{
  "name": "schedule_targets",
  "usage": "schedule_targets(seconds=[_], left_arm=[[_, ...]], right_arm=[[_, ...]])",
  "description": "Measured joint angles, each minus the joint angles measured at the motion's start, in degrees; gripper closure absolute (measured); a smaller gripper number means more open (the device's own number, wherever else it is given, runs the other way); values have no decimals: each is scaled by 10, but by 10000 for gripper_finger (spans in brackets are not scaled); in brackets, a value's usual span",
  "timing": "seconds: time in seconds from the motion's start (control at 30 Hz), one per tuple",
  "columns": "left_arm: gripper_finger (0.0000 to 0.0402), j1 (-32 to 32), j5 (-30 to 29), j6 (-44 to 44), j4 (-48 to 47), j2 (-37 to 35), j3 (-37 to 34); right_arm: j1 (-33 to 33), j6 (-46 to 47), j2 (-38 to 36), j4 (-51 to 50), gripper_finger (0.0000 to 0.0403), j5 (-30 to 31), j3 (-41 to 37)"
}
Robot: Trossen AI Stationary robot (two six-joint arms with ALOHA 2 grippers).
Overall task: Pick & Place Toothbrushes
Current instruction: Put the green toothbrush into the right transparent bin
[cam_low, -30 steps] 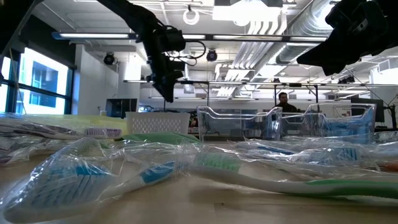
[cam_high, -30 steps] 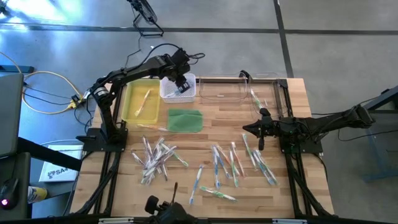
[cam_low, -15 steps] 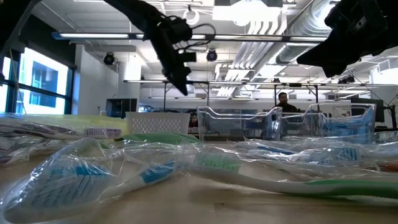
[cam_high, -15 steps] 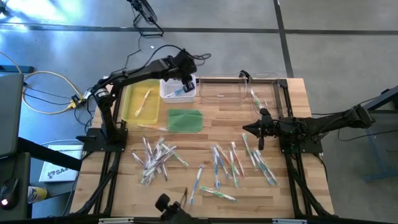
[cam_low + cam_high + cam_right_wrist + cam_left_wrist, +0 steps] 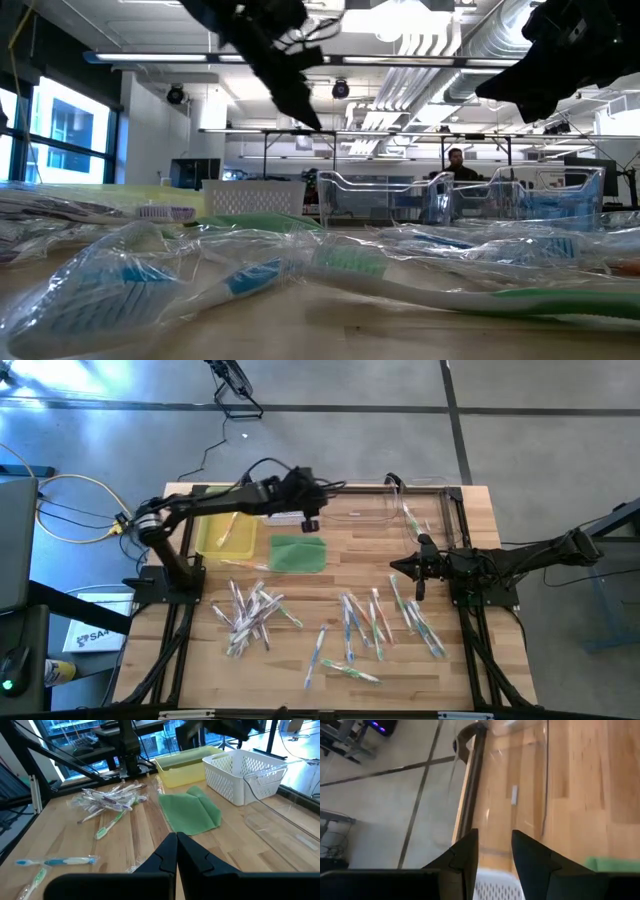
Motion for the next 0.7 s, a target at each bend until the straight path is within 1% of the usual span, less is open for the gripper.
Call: schedule_targets(seconds=[0.13, 0.23, 0.37, 0.43, 0.5, 0.7], left_arm=[[289, -14, 1, 4, 37, -85, -97], [289, -36, 4, 17, 89, -151, -173], [289, -74, 4, 33, 159, -236, -264], [289, -93, 4, 37, 176, -276, -297], [289, -112, 4, 47, 173, -316, -321], [289, -173, 4, 91, 170, -421, -371]], right_arm=[[0, 0, 0, 0, 401, 0, 0], [0, 0, 0, 5, 401, 1, 0], [0, 10, 0, 19, 401, 24, 0], [0, 14, 0, 25, 401, 37, 0], [0, 15, 0, 28, 401, 42, 0], [0, 15, 0, 39, 401, 45, 0]])
